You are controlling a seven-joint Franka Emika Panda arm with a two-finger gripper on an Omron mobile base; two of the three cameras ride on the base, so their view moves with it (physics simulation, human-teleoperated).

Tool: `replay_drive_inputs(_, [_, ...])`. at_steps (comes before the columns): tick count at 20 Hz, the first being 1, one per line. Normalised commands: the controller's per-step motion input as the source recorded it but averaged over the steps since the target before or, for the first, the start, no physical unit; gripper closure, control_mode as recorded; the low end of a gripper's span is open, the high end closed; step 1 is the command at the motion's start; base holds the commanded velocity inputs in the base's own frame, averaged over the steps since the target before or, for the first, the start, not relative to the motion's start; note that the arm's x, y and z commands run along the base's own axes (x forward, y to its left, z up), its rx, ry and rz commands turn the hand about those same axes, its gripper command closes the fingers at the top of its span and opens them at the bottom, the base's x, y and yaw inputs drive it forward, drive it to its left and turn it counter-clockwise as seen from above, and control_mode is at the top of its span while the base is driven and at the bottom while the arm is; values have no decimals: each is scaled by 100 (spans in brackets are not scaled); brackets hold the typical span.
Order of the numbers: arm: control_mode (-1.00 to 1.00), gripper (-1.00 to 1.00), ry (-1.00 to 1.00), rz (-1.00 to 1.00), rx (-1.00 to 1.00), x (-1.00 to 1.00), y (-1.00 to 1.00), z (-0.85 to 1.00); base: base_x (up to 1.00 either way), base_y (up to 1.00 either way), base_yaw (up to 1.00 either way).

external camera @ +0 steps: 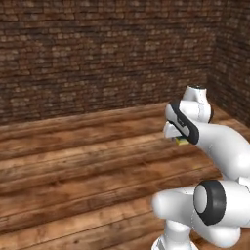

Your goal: Pick up the sponge and sponge from the sink, and place them back in the cabinet, and close the cabinet doors.

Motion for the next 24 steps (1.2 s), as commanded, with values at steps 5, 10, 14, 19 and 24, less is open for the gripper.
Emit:
replay_drive_inputs(5, [100,100,0,0,0,0,0,0,99,0,-5])
replay_drive_inputs(10, [100,100,0,0,0,0,0,0,69,-10,-32])
replay_drive_inputs(14, [100,100,0,0,0,0,0,0,45,-9,-50])
replay_drive_inputs(19, [100,100,0,0,0,0,0,0,29,-9,-56])
replay_drive_inputs(24, [100,100,0,0,0,0,0,0,22,-4,-58])
